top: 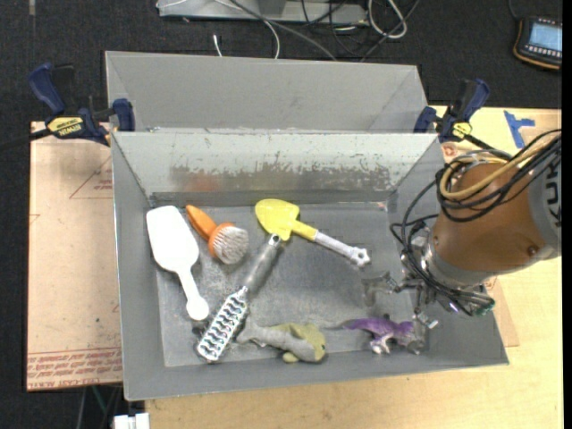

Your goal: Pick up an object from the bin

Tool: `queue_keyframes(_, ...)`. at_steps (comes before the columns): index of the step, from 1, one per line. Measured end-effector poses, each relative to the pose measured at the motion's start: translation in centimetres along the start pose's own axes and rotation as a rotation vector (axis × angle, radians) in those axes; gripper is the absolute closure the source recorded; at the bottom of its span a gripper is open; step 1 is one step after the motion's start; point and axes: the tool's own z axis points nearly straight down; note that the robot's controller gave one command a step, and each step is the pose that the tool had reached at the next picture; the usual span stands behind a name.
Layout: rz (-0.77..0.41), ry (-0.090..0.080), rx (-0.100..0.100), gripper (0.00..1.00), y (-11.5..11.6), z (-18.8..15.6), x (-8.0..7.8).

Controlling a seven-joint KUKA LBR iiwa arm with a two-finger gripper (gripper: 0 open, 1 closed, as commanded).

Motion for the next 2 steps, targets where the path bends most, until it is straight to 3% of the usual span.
queue_keyframes(1,-0.041,-0.007,0.01,0.0,-1.0,2.9,-1.1)
queue_keyframes(2,-0.11,-0.003,0.003,1.0,0.8,3.0,-0.8)
